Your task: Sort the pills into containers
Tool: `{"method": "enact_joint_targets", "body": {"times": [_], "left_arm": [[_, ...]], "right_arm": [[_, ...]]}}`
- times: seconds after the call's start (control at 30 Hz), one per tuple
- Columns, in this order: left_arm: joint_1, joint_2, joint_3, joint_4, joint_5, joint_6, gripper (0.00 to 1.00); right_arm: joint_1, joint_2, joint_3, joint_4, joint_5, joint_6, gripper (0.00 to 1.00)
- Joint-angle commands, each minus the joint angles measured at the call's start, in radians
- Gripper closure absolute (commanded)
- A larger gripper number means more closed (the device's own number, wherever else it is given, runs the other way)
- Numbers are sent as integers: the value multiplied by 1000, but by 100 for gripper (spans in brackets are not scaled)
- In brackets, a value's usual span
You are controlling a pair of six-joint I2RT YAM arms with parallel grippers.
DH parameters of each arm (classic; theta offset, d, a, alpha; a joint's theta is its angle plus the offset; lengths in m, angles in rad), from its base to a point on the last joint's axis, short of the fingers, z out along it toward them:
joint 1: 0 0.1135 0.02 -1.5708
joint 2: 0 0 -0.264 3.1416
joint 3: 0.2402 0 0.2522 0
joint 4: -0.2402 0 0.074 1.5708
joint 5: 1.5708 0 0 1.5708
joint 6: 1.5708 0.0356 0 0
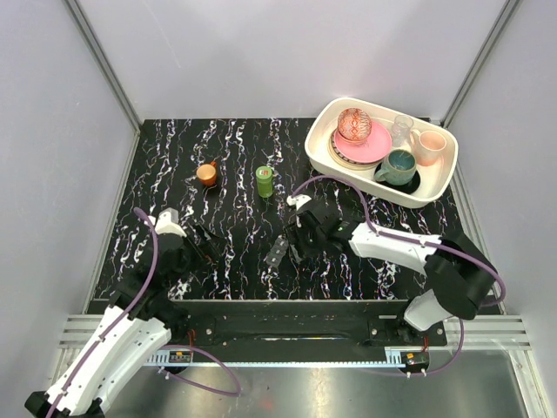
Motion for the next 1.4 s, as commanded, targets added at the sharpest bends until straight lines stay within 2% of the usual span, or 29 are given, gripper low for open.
{"method": "enact_joint_targets", "body": {"times": [0.0, 0.1, 0.2, 0.33, 0.4, 0.43, 0.47, 0.5, 0.53, 0.57, 0.6, 0.8, 1.1, 1.37], "left_arm": [[-2, 42, 58, 16, 17, 3, 1], [-2, 48, 63, 16, 22, 2, 1], [-2, 45, 61, 16, 27, 3, 1], [-2, 35, 55, 15, 31, 5, 1], [-2, 31, 52, 15, 34, 2, 1], [-2, 31, 53, 13, 36, 2, 1], [-2, 30, 53, 16, 37, 3, 1], [0, 30, 55, 16, 42, 3, 1], [-2, 30, 56, 15, 43, 3, 1], [-2, 30, 61, 13, 46, 8, 1], [-2, 28, 63, 10, 45, 10, 1], [-2, 19, 63, -1, 34, 16, 1], [-2, 24, 58, -2, 31, 8, 1], [-2, 10, 64, -17, 27, 11, 1]], "right_arm": [[50, -64, 21, 77, -12, -109, 31], [73, -46, 43, 77, 1, -114, 30], [87, -9, 78, 70, 2, -43, 30], [96, 29, 130, 33, 85, 241, 31], [99, 40, 141, 31, 102, 320, 34], [99, 42, 144, 31, 114, 383, 38], [99, 43, 147, 24, 152, 406, 49], [99, 40, 155, -5, 181, 431, 71], [99, 37, 156, -21, 206, 460, 86], [98, 33, 155, -32, 252, 471, 96], [99, 20, 149, -56, 272, 483, 100], [98, 66, 149, -139, 292, 489, 100], [81, 229, 207, -93, 231, 408, 100], [40, 310, 271, -79, 212, 324, 100]]}}
